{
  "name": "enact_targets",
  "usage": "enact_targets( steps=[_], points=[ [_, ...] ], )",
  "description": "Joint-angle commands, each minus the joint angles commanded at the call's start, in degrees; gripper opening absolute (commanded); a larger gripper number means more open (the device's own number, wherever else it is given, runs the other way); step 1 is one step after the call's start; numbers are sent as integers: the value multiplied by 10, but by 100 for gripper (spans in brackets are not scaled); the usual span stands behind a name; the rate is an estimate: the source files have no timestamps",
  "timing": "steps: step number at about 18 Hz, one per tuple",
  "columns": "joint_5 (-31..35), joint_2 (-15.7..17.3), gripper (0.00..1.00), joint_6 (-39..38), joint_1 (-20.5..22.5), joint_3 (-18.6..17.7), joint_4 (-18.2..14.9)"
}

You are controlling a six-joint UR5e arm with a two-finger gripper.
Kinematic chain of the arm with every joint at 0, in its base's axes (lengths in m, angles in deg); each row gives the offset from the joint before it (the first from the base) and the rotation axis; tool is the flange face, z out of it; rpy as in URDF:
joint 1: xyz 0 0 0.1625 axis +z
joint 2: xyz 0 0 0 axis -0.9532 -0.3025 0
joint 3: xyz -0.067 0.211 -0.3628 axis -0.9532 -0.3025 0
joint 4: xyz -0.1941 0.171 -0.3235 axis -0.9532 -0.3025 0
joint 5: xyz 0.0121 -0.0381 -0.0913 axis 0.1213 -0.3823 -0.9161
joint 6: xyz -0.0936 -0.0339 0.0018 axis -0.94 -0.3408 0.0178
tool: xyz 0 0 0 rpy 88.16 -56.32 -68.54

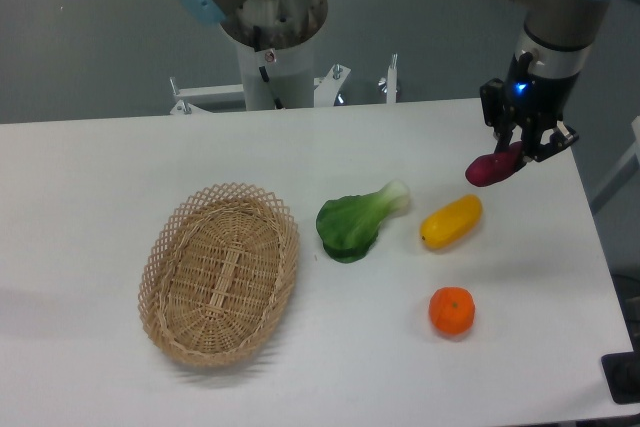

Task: Place the sweet potato on the table
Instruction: 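Carry the held purple sweet potato down toward the table beside the orange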

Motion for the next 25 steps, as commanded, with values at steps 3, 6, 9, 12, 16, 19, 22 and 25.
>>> enact_targets(
  steps=[3,6,9,12,16,19,22,25],
  points=[
    [0,0,21,-31,-1,-1,0],
    [1,-1,21,-47,-4,0,1],
    [0,-6,21,-62,-8,0,12],
    [0,-18,21,-141,-35,0,38],
    [1,-51,21,-286,-83,-2,119],
    [1,-78,22,-364,-112,-4,174],
    [1,-111,22,-417,-141,-4,208],
    [2,-144,22,-432,-170,-8,241]
  ],
)
